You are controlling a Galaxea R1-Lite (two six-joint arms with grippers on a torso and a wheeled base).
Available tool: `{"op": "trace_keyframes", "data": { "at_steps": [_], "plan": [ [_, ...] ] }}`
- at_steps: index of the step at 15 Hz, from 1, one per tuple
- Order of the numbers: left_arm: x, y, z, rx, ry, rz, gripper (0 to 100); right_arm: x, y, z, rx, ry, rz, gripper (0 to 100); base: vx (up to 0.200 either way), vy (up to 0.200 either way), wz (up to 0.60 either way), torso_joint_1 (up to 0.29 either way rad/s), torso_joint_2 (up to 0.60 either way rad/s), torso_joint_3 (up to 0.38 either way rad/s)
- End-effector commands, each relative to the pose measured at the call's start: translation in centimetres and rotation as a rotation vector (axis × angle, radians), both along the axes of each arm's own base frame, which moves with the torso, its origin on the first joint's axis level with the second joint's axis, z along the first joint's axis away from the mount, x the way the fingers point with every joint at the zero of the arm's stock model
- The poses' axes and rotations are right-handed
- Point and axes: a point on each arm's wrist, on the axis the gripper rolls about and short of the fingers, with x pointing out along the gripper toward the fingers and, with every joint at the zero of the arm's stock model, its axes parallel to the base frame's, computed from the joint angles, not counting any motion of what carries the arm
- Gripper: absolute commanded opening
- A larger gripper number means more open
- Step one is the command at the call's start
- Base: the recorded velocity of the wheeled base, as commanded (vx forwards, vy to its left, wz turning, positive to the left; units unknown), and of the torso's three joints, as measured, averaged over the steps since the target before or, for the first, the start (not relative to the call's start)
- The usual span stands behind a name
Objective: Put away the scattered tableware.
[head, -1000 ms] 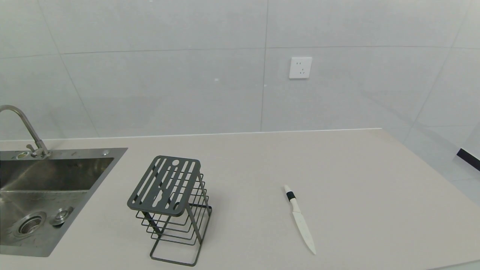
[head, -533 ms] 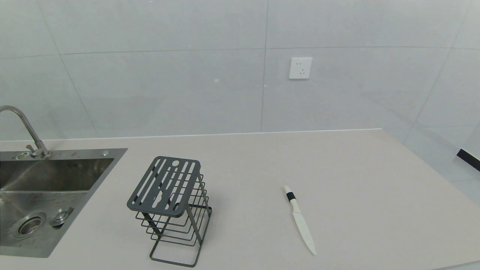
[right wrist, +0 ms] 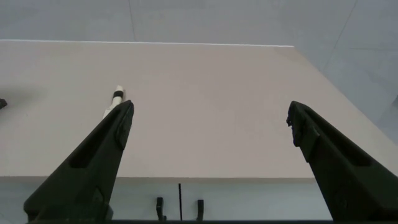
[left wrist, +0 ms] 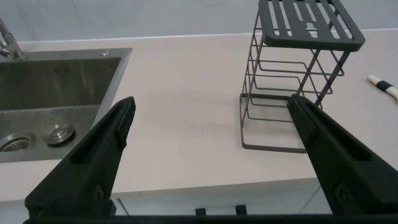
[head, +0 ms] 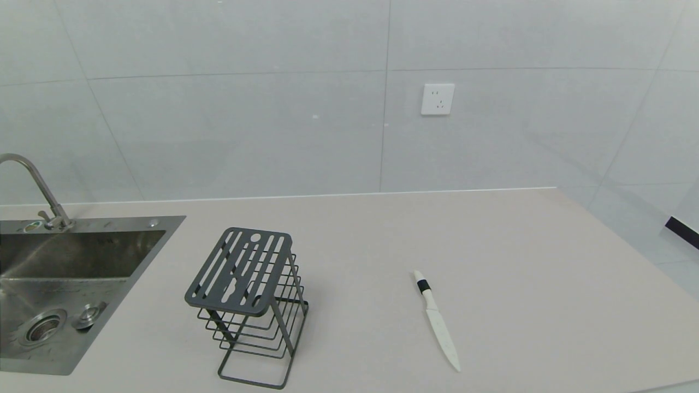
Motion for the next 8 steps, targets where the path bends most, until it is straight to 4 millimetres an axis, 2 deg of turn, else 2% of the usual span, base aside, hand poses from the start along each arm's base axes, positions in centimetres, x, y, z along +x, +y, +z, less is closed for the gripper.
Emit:
{"op": "trace_keyframes", "data": {
  "at_steps": [1, 2, 4, 6, 8],
  "plan": [
    [0.0, 0.0, 0.0, 0.000, 0.001, 0.000, 100, 0.0, 0.0, 0.6, 0.000, -0.063, 0.002, 100, 0.000, 0.000, 0.00, 0.000, 0.00, 0.000],
    [0.0, 0.0, 0.0, 0.000, 0.003, 0.000, 100, -0.2, 0.0, 2.0, 0.001, -0.196, -0.001, 100, 0.000, 0.000, 0.00, 0.000, 0.00, 0.000],
    [0.0, 0.0, 0.0, 0.000, 0.003, -0.001, 100, -0.5, 0.0, 3.0, 0.013, -0.292, 0.001, 100, 0.000, 0.000, 0.00, 0.000, 0.00, 0.000],
    [0.0, 0.0, 0.0, 0.000, 0.003, -0.001, 100, -0.7, 0.1, 4.6, 0.008, -0.293, 0.039, 100, 0.000, 0.000, 0.00, 0.000, 0.00, 0.000],
    [0.0, 0.0, 0.0, 0.001, 0.002, -0.001, 100, -0.3, 0.4, 7.3, -0.006, -0.221, 0.173, 100, 0.000, 0.000, 0.00, 0.000, 0.00, 0.000]
  ]
}}
